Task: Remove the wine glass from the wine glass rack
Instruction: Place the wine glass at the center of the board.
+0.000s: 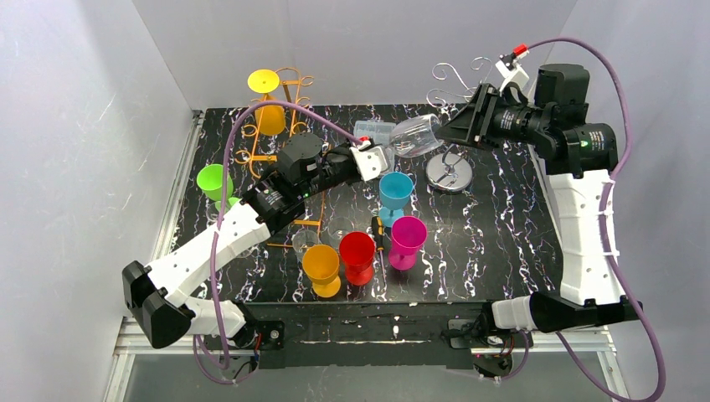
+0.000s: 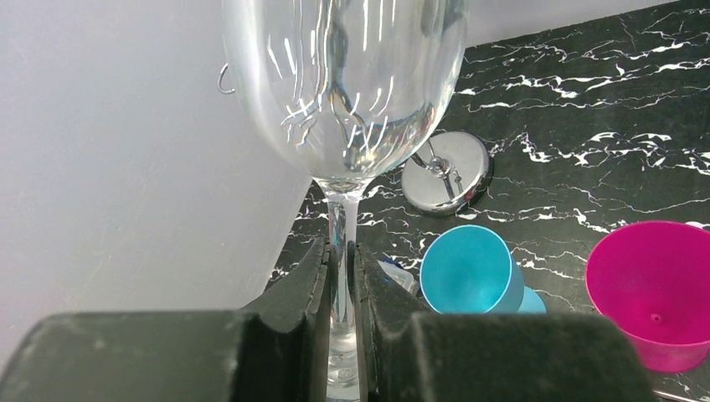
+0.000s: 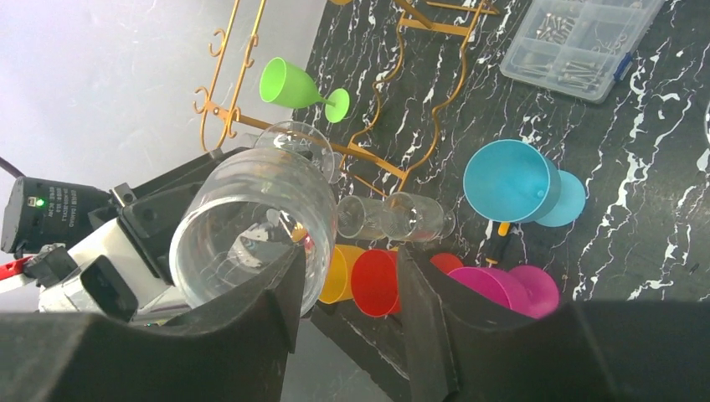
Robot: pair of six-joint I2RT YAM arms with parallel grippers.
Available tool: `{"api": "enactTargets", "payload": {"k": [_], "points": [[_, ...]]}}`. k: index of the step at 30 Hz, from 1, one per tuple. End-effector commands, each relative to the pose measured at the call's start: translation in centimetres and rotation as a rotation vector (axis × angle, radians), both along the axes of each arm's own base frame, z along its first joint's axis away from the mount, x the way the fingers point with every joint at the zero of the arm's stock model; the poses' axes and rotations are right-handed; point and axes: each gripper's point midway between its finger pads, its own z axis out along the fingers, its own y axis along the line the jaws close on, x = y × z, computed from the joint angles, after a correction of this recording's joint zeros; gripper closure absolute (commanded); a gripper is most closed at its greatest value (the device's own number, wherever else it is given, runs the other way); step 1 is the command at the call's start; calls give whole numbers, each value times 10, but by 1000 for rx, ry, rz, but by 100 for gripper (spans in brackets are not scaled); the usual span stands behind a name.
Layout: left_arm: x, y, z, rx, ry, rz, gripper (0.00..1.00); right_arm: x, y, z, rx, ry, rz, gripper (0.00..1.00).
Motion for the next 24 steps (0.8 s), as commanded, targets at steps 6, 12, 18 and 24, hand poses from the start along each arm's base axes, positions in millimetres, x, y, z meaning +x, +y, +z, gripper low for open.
{"api": "enactTargets", "payload": {"k": [6,12,18,24], "points": [[-5,-6,50,-96,-106,-18,100,1,18,-3,6,-7,32,59],[-3,-8,50,-95,-108,-9,100,2,17,-8,-8,14,13,87],[-3,-6,55,-119,-99,9,84,2,14,-6,-11,18,-19,99],[-6,1,57,-134,-86,24,32,0,5,4,-32,11,-80,99]]}}
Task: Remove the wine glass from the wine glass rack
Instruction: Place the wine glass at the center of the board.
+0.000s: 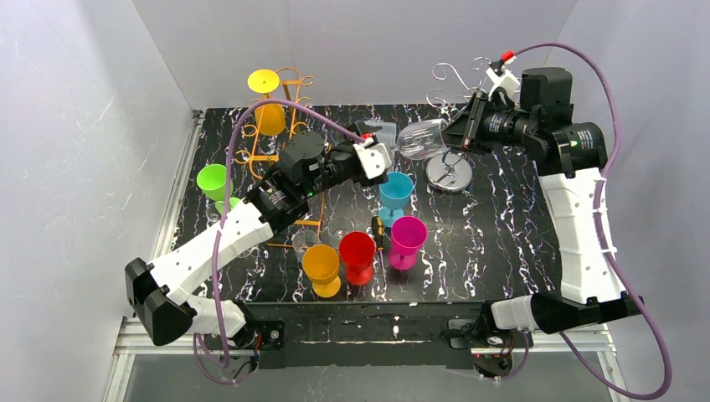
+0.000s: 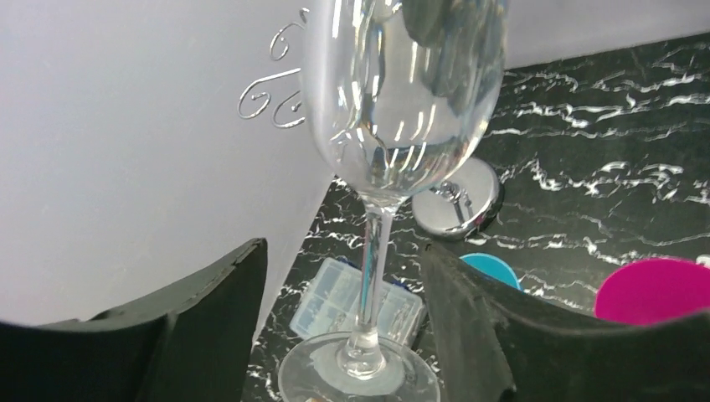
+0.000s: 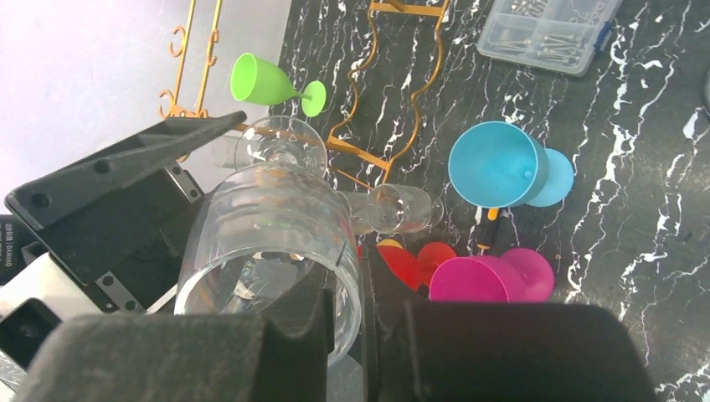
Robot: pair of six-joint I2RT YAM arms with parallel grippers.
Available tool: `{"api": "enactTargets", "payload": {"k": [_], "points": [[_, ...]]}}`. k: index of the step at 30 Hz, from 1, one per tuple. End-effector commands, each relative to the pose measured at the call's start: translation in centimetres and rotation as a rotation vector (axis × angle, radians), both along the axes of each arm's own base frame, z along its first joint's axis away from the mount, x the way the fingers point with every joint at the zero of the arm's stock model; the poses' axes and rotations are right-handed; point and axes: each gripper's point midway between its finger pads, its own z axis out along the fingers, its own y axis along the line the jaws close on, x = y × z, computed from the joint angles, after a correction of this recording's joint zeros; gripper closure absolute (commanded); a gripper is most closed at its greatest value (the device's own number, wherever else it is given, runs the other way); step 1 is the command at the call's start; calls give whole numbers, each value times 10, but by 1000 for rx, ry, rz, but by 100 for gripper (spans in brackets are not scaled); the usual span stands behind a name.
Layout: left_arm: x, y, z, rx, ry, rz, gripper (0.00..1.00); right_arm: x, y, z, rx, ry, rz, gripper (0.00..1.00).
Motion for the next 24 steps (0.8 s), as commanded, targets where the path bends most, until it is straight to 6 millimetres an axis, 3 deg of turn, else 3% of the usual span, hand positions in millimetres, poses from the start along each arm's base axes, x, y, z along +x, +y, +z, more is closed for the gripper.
{"api": "enactTargets", "payload": {"k": [1,4,17,24], "points": [[-9,12,41,-103,-43,20,23,-4,-7,23,6,-46,-50,99],[-15,18,45,-118,-40,25,2,-7,-14,23,-20,-45,-86,99],[-57,35,70,-264,214,-16,2,-47,-66,1,-238,13,-258,99],[-70,42,76,-304,407,2,2,-67,-101,-27,-377,54,-379,99]]}}
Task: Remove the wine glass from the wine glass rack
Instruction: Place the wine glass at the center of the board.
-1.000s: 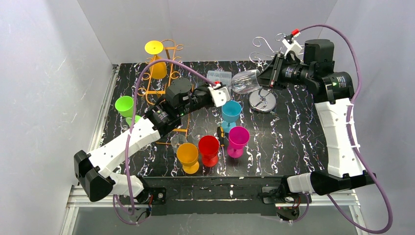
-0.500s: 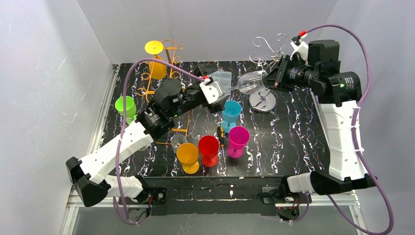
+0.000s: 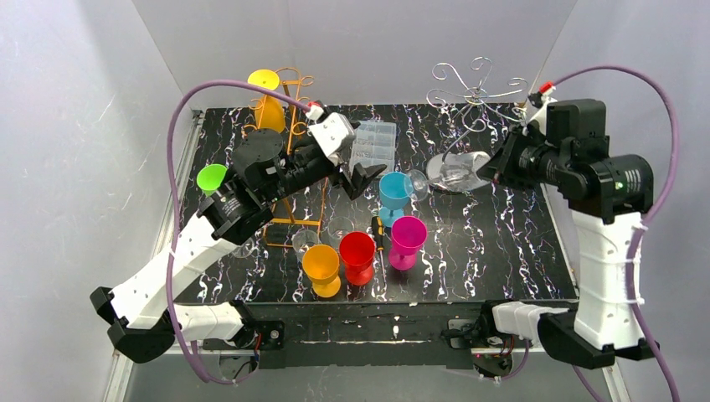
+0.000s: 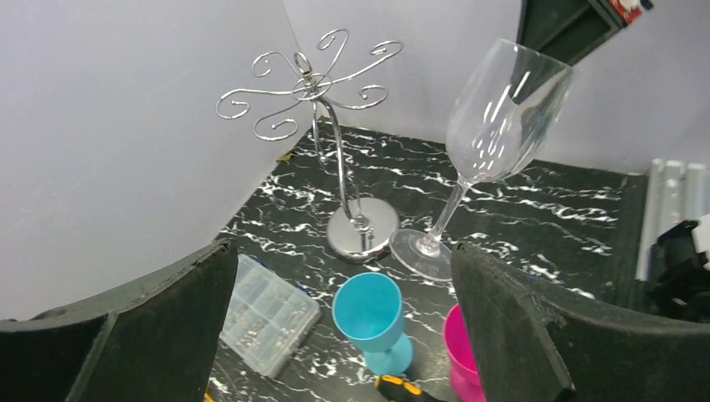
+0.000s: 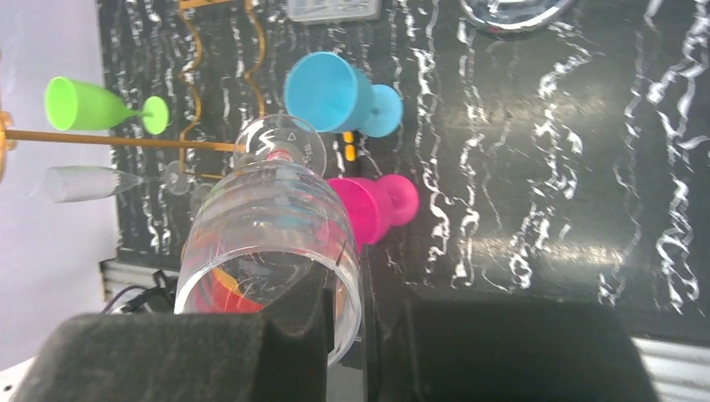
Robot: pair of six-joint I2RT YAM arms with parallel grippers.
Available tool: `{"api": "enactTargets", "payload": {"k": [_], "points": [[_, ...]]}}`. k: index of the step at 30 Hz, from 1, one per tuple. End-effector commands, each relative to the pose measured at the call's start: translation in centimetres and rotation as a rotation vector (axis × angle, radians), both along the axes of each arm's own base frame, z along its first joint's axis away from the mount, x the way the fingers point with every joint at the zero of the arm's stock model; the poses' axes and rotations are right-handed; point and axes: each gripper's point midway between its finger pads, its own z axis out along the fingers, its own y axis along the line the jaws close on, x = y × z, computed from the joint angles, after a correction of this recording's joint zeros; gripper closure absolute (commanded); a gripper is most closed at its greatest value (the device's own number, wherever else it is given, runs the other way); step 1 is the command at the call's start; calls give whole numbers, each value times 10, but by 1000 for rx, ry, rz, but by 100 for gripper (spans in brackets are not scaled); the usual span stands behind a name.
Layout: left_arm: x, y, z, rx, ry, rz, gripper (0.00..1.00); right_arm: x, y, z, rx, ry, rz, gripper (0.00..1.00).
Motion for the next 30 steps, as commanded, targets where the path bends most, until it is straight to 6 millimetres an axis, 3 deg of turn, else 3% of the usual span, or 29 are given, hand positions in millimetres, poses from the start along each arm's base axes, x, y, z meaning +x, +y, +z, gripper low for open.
{"api": "enactTargets", "payload": {"k": [1,5,7,10,18,25,30], "points": [[-18,8,13,-59,132,-13,2,-15,-27,-13,-92,-10,-92,99],[-18,8,11,-59,230,9,2,-16,-47,-34,-188,24,-164,99],[-6,8,2,-31,295,74,2,-12,-54,-46,-232,51,-179,99],[9,6,-19,46,403,162,2,-3,-58,-62,-271,74,-190,99],[29,26,-33,11,531,363,2,25,-58,-119,-330,144,-200,99],[27,58,-11,-81,487,461,2,43,-54,-161,-375,198,-178,99],[20,72,4,-124,474,480,2,50,-48,-171,-406,189,-180,99]]}}
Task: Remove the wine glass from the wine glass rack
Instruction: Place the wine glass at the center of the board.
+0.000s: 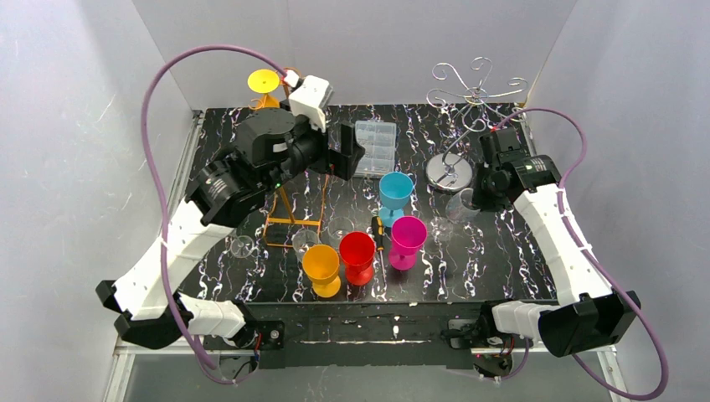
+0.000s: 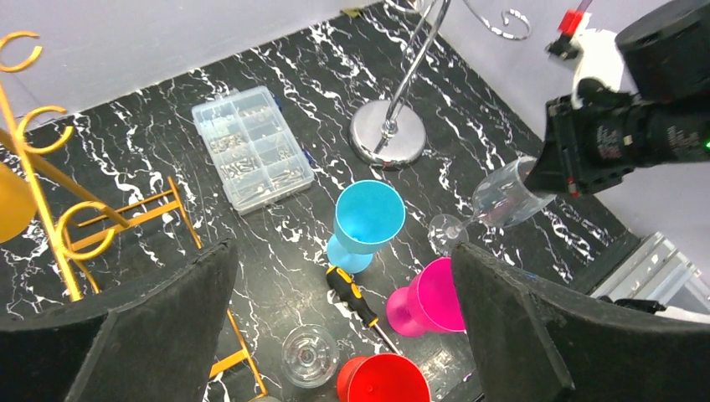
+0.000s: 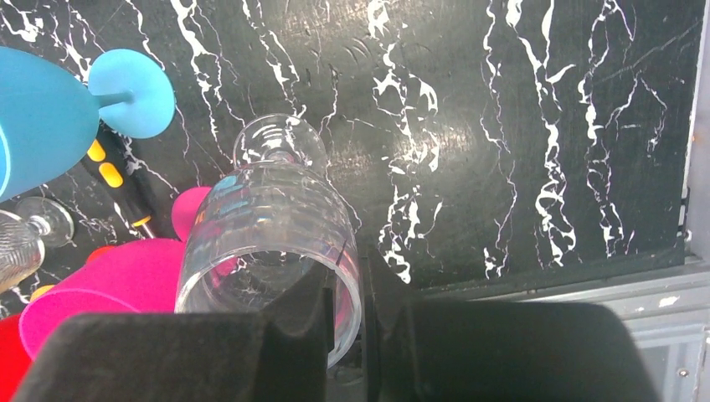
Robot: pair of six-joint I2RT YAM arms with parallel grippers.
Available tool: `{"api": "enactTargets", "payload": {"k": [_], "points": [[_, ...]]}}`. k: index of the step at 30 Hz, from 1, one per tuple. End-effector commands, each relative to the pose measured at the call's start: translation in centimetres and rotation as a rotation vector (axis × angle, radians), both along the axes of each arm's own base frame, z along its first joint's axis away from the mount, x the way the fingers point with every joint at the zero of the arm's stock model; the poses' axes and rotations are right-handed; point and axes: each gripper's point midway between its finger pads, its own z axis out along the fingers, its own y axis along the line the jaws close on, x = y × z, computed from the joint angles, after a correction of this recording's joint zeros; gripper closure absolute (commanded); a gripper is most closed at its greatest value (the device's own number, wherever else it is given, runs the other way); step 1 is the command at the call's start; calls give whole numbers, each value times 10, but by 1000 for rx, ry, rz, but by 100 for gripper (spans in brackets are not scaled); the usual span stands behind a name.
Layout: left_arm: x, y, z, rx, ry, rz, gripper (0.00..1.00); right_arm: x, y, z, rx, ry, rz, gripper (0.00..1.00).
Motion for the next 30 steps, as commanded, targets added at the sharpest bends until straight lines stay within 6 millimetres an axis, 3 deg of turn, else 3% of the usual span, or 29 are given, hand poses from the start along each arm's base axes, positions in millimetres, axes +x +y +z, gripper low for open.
{"api": "enactTargets", "payload": {"k": [1,11,22,30], "points": [[-8,27,31,-73,-50,76,2,22,8,7,-22,-102,-2,99],[-13,38,40,-74,-52,99,2,19,28,-13,-80,-100,26,99],[-12,39,37,-70,-41,108,2,14,35,-30,-144,-63,58,97],[-14,38,33,-67,-27,100,2,10,36,-34,-160,-58,64,85]]}}
